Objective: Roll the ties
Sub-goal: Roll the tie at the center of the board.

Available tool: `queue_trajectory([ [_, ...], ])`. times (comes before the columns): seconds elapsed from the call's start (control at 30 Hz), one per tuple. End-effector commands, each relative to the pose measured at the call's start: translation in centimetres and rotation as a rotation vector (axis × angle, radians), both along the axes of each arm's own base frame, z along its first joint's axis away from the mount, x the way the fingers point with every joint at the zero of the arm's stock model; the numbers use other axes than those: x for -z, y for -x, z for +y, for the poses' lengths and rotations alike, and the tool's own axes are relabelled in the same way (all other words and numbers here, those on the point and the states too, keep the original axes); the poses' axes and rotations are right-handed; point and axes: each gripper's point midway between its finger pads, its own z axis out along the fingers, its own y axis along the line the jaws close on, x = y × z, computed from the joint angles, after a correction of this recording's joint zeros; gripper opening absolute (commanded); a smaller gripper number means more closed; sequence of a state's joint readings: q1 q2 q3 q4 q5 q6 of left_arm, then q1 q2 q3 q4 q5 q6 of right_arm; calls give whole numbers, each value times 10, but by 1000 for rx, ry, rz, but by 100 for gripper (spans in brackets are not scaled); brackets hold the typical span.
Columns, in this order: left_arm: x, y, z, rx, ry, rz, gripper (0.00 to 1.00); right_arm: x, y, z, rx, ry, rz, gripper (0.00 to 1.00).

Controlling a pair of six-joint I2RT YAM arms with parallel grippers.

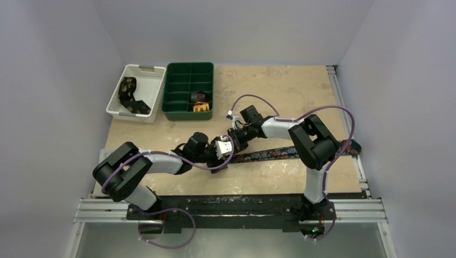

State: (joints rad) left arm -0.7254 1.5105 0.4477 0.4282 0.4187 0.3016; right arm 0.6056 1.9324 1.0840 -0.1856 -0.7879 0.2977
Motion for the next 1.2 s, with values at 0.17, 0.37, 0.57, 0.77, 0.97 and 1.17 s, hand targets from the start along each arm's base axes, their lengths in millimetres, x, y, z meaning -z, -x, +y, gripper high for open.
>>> queue_trajectory([
  [0.17, 1, -17, -19, -8, -12, -58, 49, -24, -5, 0, -4, -44, -42, 0],
  [0.37, 2, -14, -20, 8, -22, -66, 29, -39, -6, -4, 7, -47, -10, 0],
  [0.57, -1, -10, -21, 29, -10, -61, 34, -23, -8, -8, 20, 4, -4, 0],
  [0.77, -26, -13, -16, -48, 66, -48, 52, 20, -13, -18, 12, 95, -27, 0],
  [0.97, -31, -10, 3, -127, 101, 38, 51, 36, -13, -29, -5, 157, -62, 0],
  [1.17, -27, -3, 4, -93, 78, 64, 51, 45, -17, -41, -3, 226, -105, 0],
])
